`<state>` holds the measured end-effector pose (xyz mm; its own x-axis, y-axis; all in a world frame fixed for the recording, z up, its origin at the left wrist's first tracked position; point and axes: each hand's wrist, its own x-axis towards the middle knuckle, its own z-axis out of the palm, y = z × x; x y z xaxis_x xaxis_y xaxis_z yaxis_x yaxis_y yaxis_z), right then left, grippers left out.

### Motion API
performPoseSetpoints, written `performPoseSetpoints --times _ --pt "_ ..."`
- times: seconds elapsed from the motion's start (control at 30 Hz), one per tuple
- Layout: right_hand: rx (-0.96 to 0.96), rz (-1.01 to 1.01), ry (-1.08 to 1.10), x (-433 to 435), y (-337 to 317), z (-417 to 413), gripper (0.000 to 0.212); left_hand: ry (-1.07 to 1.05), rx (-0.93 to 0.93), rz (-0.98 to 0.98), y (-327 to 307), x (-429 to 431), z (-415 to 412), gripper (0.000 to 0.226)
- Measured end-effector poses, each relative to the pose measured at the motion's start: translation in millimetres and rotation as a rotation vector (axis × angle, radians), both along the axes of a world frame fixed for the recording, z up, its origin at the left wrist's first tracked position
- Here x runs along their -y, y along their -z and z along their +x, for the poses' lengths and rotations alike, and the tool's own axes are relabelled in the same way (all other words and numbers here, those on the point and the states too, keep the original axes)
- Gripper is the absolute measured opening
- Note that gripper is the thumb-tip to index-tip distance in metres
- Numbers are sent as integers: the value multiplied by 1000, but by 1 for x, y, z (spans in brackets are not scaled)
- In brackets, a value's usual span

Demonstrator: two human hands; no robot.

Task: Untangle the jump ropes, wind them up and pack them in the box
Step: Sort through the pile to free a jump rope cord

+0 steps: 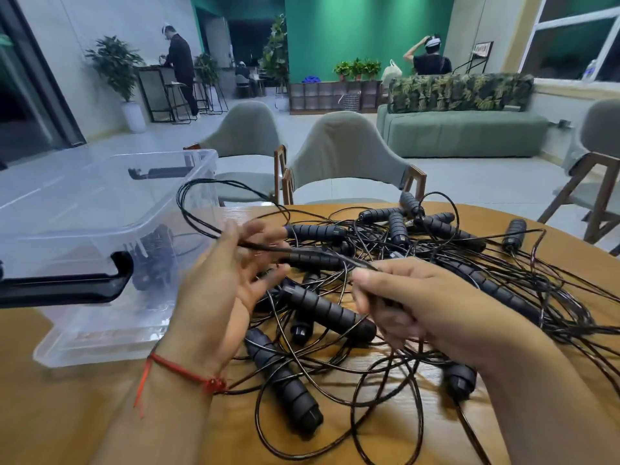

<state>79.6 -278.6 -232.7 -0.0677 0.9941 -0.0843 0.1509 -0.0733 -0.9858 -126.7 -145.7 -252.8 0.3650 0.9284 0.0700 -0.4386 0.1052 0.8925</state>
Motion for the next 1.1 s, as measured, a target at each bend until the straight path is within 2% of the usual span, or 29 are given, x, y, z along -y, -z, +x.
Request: performPoseSetpoints --times 0.1,0.17,0.23,0.3,0.43,0.57,0.67,0.73,0.8,0.83,0.97,1.1 --pt "-94 -5 40 -7 4 -13 38 205 -251 120 4 22 14 62" --pt "-34 1 31 -12 7 -23 38 311 -347 216 11 37 24 61" --pt "28 -4 22 -14 10 -28 36 330 -357 234 15 41 29 51" --pt "66 -1 -2 -13 12 -27 33 277 -256 219 12 38 29 41" --pt "205 57 29 -6 7 -5 31 152 83 76 1 28 20 35" --pt "254 107 48 -2 5 15 39 40 141 56 -1 25 21 29" --pt "168 202 131 -5 7 9 38 40 12 98 1 30 25 41" --pt "128 258 137 -7 7 0 36 186 -210 192 3 38 30 44" --pt "167 270 94 -8 7 -11 33 279 -386 268 7 45 35 43" --pt "188 273 74 -8 8 -14 33 267 -404 287 8 49 36 42" --pt "325 308 54 -10 10 -16 21 118 -209 266 -5 53 31 43" --pt "646 329 158 -17 18 -1 14 35 -3 224 -21 48 19 39"
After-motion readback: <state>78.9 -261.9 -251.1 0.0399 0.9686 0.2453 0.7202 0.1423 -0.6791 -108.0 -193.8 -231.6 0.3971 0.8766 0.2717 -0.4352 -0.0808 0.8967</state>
